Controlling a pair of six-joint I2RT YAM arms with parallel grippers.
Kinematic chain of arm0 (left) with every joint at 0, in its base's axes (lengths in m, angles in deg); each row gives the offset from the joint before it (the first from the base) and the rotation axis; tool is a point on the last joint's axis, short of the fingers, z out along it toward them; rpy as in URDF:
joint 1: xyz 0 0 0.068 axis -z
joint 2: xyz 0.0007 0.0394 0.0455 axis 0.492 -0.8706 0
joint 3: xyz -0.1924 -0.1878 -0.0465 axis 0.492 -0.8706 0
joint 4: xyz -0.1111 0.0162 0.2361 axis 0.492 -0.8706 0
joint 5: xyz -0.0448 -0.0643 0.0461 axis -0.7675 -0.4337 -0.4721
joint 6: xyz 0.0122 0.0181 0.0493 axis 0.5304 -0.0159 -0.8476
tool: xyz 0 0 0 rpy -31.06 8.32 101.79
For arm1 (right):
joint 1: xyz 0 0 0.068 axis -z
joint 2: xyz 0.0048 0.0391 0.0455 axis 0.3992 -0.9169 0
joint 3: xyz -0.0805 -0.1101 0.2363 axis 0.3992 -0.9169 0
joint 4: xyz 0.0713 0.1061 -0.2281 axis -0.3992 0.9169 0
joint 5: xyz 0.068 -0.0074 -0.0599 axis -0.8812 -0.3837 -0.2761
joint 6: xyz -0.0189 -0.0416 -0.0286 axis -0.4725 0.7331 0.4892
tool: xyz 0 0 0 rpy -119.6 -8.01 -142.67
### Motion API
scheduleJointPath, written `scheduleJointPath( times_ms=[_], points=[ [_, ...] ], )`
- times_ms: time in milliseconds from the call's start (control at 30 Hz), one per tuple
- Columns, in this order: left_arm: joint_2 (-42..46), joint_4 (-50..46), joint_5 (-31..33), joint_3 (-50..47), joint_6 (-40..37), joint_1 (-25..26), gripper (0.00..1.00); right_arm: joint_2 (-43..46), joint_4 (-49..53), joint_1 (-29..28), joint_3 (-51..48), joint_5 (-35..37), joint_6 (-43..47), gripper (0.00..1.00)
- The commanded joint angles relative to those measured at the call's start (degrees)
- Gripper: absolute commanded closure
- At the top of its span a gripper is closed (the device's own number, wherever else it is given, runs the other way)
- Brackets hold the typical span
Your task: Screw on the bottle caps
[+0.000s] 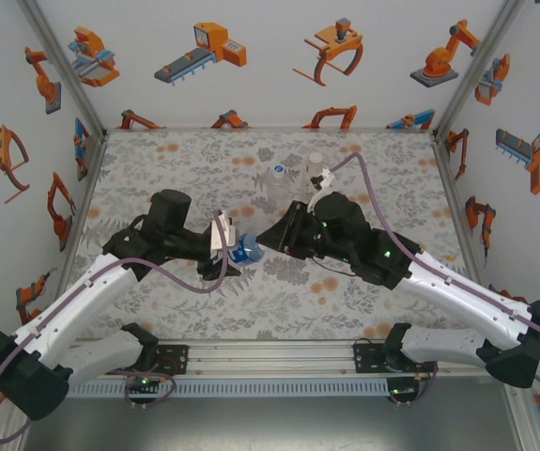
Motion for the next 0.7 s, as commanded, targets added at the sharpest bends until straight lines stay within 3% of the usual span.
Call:
scheduleJointPath(
  times_ms=[0,67,233,300,467,567,667],
  points=[
    [0.6,1.1,-1.2,1.5,0.5,-0.3,0.77,-0.1,-0.7,0.9,-1.1,0.5,0.8,0.73],
    [0.7,1.3,-1.2,1.4,0.6,-0.4,0.65,0.1,-0.6,1.4,-1.5,0.6,1.5,0.78],
    [0.8,1.4,-1.2,1.3,0.6,-0.3,0.49,-0.5,0.7,3.4,-2.1,0.3,4.0,0.83],
    [0.8,1.4,-1.2,1.3,0.6,-0.4,0.37,-1.1,1.5,4.9,-2.1,-0.3,5.3,0.84],
    [0.6,1.5,-1.0,1.3,0.8,-0.3,0.23,-3.6,5.5,9.4,-0.5,-1.5,11.0,0.86],
    [0.6,1.5,-0.7,1.3,0.8,-0.4,0.02,-6.0,9.1,12.4,2.0,-1.2,15.9,0.86],
    [0.7,1.5,-0.5,1.2,0.7,-0.5,0.03,-8.6,11.5,15.8,4.3,-1.2,21.1,0.87]
  ],
)
